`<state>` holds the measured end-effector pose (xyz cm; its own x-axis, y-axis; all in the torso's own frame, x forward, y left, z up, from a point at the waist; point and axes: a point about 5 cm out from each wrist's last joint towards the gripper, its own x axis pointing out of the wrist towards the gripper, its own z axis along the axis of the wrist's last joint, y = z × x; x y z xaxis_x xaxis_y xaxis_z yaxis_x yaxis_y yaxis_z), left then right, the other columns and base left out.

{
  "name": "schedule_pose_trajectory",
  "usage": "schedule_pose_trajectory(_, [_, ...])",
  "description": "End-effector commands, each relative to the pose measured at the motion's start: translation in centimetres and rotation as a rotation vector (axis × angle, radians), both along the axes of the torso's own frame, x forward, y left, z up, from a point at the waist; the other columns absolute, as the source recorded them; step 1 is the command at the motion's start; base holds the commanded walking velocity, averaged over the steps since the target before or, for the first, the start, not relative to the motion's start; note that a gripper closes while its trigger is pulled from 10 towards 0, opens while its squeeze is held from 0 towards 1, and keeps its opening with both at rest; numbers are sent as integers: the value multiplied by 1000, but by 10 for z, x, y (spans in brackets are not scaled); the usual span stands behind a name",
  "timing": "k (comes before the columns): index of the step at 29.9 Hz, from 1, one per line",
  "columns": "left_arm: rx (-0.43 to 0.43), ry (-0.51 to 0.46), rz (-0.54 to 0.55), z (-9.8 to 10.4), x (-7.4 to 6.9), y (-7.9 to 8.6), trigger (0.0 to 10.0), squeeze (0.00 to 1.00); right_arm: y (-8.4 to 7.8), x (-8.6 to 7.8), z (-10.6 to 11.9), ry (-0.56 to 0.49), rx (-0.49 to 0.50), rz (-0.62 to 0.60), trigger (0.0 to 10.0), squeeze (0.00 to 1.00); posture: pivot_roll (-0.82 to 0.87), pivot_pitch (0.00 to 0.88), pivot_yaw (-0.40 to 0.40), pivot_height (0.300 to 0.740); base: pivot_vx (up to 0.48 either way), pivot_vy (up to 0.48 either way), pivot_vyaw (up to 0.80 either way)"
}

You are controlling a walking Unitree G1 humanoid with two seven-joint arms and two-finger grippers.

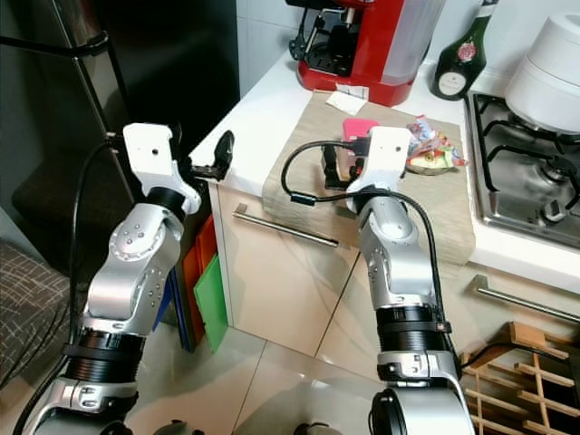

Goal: Restocking fridge

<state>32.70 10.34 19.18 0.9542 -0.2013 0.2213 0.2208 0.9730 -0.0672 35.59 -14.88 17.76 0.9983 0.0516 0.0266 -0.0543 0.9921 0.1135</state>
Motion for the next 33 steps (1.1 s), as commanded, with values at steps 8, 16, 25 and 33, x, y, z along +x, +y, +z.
schedule_pose_trajectory(8, [7, -10, -36, 5, -1, -4, 10000, 0, 10, 6, -1, 35, 9, -1, 10000, 0, 38, 0, -14, 740, 0, 0, 0])
schedule_pose_trajectory(16, [9, -8, -40, 6, -1, -4, 10000, 0, 15, 8, 3, 23, 25, 6, 10000, 0, 38, 0, -12, 740, 0, 0, 0])
schedule_pose_trajectory(25, [7, -3, -36, 5, -2, -4, 10000, 0, 17, 0, 32, -129, -35, 11, 10000, 0, 38, 0, -16, 740, 0, 0, 0])
schedule_pose_trajectory(33, [6, -2, -40, 5, -1, -5, 10000, 0, 5, -7, 62, -277, -13, -24, 10000, 0, 30, 0, -14, 740, 0, 0, 0])
